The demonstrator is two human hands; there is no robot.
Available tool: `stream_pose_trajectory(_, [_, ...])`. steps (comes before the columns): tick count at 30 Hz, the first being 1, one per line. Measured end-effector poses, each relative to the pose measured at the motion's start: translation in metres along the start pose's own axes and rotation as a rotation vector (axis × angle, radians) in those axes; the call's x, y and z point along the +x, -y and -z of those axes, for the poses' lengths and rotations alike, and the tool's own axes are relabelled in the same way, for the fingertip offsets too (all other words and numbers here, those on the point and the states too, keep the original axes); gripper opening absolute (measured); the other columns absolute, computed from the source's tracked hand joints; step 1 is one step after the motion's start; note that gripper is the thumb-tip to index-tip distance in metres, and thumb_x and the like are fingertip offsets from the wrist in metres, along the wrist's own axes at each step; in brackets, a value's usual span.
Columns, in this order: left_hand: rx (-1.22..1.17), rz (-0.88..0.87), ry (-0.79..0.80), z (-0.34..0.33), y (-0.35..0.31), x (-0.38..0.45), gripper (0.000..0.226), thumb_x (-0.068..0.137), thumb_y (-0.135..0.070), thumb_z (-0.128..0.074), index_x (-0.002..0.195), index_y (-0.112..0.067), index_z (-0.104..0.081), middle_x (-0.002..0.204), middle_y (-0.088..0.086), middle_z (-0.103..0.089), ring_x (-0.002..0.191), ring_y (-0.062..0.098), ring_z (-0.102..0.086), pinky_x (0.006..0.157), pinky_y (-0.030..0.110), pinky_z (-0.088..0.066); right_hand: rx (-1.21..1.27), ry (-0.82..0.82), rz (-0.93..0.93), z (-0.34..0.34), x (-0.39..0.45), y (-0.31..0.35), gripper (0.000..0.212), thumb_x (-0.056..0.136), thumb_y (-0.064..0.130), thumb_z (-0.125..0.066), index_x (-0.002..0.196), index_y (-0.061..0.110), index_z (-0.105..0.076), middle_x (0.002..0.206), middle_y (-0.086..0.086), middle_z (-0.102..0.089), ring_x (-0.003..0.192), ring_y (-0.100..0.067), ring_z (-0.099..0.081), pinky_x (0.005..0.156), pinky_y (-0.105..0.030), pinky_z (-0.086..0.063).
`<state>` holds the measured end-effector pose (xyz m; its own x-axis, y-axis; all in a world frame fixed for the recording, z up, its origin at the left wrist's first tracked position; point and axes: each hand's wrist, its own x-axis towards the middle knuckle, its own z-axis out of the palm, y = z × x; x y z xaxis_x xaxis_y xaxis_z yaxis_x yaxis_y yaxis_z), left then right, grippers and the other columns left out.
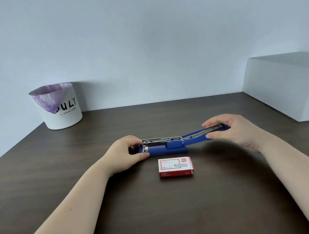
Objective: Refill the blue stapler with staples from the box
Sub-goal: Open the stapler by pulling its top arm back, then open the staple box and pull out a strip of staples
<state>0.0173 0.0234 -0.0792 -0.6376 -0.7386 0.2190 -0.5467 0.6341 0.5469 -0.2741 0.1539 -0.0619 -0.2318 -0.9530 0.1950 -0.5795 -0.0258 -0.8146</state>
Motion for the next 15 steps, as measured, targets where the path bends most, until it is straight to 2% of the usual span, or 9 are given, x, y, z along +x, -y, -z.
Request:
stream_pose_trajectory(4, [-0.012,-0.002,0.001,0.0005,0.0023,-0.0011,0.021,0.076,-0.028,-0.073,0.095,-0.02,-0.066,0.102,-0.002,-0.064,0.095,0.02,-0.059,0.091,0.035,-0.048,-0.059,0.097,-0.039,-0.0027,0.0004,-0.0028,0.039,0.069,0.013,-0.082,0.097,0.037,-0.069,0.1,0.005,-0.075,0.097,-0.015,-0.068,0.096,-0.029,-0.047])
stream_pose_trajectory(9, [-0.029,0.006,-0.004,0.0006,0.0032,-0.0008,0.025,0.076,-0.027,-0.074,0.098,-0.018,-0.066,0.103,-0.002,-0.065,0.096,0.02,-0.06,0.091,0.035,-0.048,-0.08,0.085,-0.021,-0.0028,0.0014,-0.0032,0.04,0.07,0.015,-0.081,0.094,0.043,-0.067,0.102,0.008,-0.072,0.102,-0.011,-0.066,0.097,-0.023,-0.044])
stream_pose_trajectory(13, [-0.028,0.007,-0.007,0.0,0.004,-0.0008,0.026,0.075,-0.029,-0.074,0.098,-0.02,-0.066,0.103,-0.003,-0.065,0.096,0.018,-0.06,0.094,0.037,-0.048,-0.105,0.094,-0.009,-0.0044,0.0023,-0.0021,0.037,0.071,0.017,-0.08,0.092,0.043,-0.066,0.103,0.009,-0.072,0.103,-0.007,-0.065,0.099,-0.026,-0.045])
stream_pose_trajectory(15, [-0.043,0.003,-0.032,-0.0008,0.0041,-0.0025,0.031,0.074,-0.029,-0.075,0.103,-0.025,-0.065,0.106,-0.005,-0.064,0.099,0.014,-0.059,0.095,0.033,-0.047,-0.133,0.086,0.004,-0.0066,0.0024,0.0047,0.033,0.072,0.023,-0.08,0.095,0.042,-0.065,0.105,0.013,-0.069,0.102,-0.006,-0.063,0.094,-0.024,-0.046])
